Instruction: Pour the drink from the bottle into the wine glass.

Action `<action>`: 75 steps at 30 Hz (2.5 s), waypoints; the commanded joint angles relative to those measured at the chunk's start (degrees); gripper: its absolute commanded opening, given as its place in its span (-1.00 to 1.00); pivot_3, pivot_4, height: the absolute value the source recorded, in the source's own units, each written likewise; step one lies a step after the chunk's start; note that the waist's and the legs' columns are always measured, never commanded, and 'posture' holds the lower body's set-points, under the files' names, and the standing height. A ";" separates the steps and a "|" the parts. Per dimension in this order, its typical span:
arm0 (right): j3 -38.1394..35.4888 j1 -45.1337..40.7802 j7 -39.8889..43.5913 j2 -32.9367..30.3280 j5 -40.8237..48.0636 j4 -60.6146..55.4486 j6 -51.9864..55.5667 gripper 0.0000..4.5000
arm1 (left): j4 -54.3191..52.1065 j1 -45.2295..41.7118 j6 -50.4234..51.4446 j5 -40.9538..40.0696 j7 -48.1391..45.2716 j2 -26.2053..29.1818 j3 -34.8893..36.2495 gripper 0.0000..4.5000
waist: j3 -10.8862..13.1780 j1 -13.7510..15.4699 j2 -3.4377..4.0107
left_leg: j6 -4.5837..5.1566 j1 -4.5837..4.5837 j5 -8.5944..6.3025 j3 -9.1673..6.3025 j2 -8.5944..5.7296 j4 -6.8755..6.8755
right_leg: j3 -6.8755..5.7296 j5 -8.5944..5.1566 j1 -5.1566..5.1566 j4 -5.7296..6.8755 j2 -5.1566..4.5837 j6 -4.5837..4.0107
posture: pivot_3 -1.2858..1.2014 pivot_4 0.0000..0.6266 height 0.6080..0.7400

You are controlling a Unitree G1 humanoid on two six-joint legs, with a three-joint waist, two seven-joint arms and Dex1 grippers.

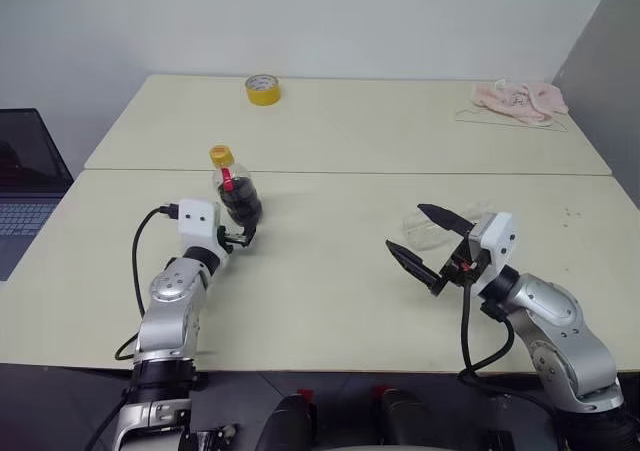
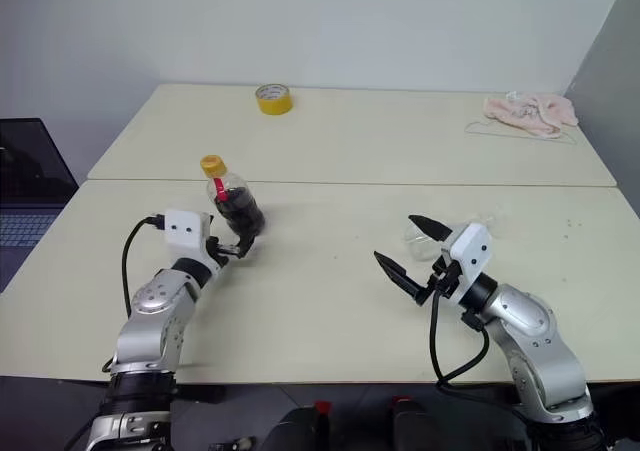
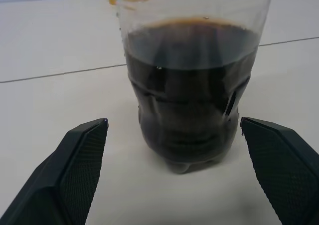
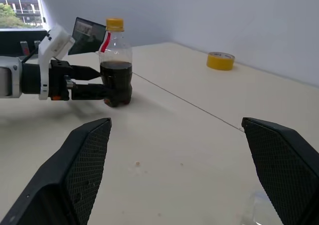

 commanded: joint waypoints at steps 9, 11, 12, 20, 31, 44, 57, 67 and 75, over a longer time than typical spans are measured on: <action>-0.20 -1.69 -0.09 0.21 0.22 -1.75 0.61 1.00 | 7.26 -6.07 -6.39 1.11 -0.73 0.15 -1.19 1.00 | 0.00 -0.03 0.00 | 0.00 -0.02 0.00 -0.01 0.00 0.00 | 0.00 0.00 -0.04 0.02 0.00 0.00 | 0.03 -0.52 1.00; -0.18 -1.73 -0.17 0.20 0.22 -2.03 0.84 1.00 | 7.97 -6.54 -6.79 0.98 -0.54 0.01 -1.15 1.00 | 0.00 -0.04 0.00 | 0.01 -0.03 0.00 -0.01 0.00 0.01 | 0.00 0.00 -0.04 0.02 0.00 0.00 | 0.03 -0.52 1.00; -0.13 -1.82 -0.22 0.20 0.19 -2.18 1.00 1.00 | 8.27 -6.79 -6.89 0.98 -0.48 -0.07 -1.21 1.00 | 0.00 -0.04 0.00 | 0.01 -0.03 0.00 0.00 0.00 0.01 | 0.00 0.00 -0.04 0.02 0.00 0.00 | 0.03 -0.52 1.00; 0.09 -2.49 -0.50 0.23 0.25 -2.97 2.29 1.00 | 11.31 -8.95 -8.24 0.50 -0.16 -0.57 -0.85 1.00 | 0.00 -0.06 0.00 | 0.00 -0.05 0.00 -0.01 0.00 0.02 | -0.01 0.00 -0.06 0.02 0.00 0.00 | 0.03 -0.52 1.00; 0.50 -3.32 -1.14 0.78 0.03 -3.26 3.14 1.00 | 15.82 -11.46 -10.70 0.40 -0.70 -0.09 -0.54 0.32 | 0.00 -0.06 -0.01 | -0.01 -0.06 0.01 -0.01 -0.02 0.03 | -0.01 0.00 -0.08 0.03 -0.01 0.00 | 0.03 -0.52 1.00; -0.57 -6.11 -2.60 0.99 2.74 -5.34 7.15 1.00 | 0.12 -4.83 -5.53 0.82 -3.07 -0.71 -4.20 -0.15 | 0.00 -0.21 -0.01 | -0.14 -0.15 0.08 0.00 -0.02 0.03 | 0.04 0.01 -0.18 0.03 -0.02 0.00 | 0.03 -0.52 1.00; 3.32 -18.88 -8.71 4.99 5.61 -3.18 20.58 1.00 | -24.53 3.18 8.01 6.10 -0.12 -3.74 -15.46 -0.26 | 0.01 -0.27 -0.01 | -0.13 -0.20 0.08 0.02 0.00 0.01 | 0.05 0.01 -0.25 0.08 0.00 0.00 | 0.03 -0.52 1.00; 9.64 -26.85 -9.49 11.43 1.98 2.78 21.10 1.00 | -23.95 2.39 7.32 10.60 0.57 -3.82 -18.89 -0.31 | 0.01 -0.30 -0.01 | -0.02 -0.23 0.02 0.04 -0.01 0.01 | 0.06 0.01 -0.30 0.08 0.00 -0.01 | 0.03 -0.52 1.00; 9.46 -28.64 -8.16 13.06 2.66 5.34 22.50 1.00 | -24.42 2.89 6.50 11.88 -0.24 -3.97 -19.95 -0.37 | 0.01 -0.27 -0.01 | -0.01 -0.23 0.01 0.03 -0.01 0.01 | 0.06 0.02 -0.31 0.09 -0.01 -0.01 | 0.03 -0.52 1.00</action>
